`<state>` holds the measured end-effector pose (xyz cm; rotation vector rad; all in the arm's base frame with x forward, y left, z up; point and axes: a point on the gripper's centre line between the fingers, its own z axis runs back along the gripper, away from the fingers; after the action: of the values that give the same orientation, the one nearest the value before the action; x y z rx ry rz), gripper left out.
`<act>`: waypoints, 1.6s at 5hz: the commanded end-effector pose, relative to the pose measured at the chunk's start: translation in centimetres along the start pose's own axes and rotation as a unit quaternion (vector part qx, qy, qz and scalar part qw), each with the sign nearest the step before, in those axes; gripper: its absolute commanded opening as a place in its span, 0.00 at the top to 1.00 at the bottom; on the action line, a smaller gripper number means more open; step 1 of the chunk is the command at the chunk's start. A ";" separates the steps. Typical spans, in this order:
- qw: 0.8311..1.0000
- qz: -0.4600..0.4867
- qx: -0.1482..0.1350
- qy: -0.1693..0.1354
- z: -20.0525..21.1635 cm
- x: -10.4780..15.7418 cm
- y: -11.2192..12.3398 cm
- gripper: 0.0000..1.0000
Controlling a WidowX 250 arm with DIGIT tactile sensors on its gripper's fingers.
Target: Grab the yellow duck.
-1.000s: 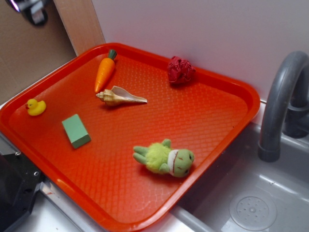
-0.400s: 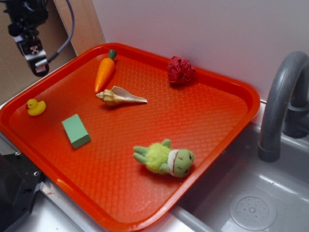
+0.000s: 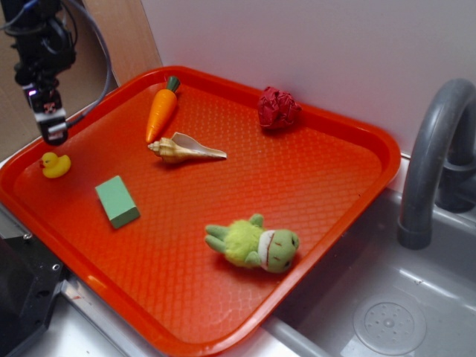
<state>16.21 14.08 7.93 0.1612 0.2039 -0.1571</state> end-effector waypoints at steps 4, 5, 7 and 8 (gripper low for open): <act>0.999 0.028 0.017 -0.035 -3.7 -0.8 -1.5 1.00; 0.997 0.028 0.013 -0.065 -0.2 -0.6 -2.2 1.00; 0.995 0.034 0.008 -0.095 9.8 1.1 -8.5 1.00; 0.994 0.051 -0.012 -0.094 12.6 2.3 -12.7 1.00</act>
<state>18.29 -0.62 16.60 0.1313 0.0546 -0.0476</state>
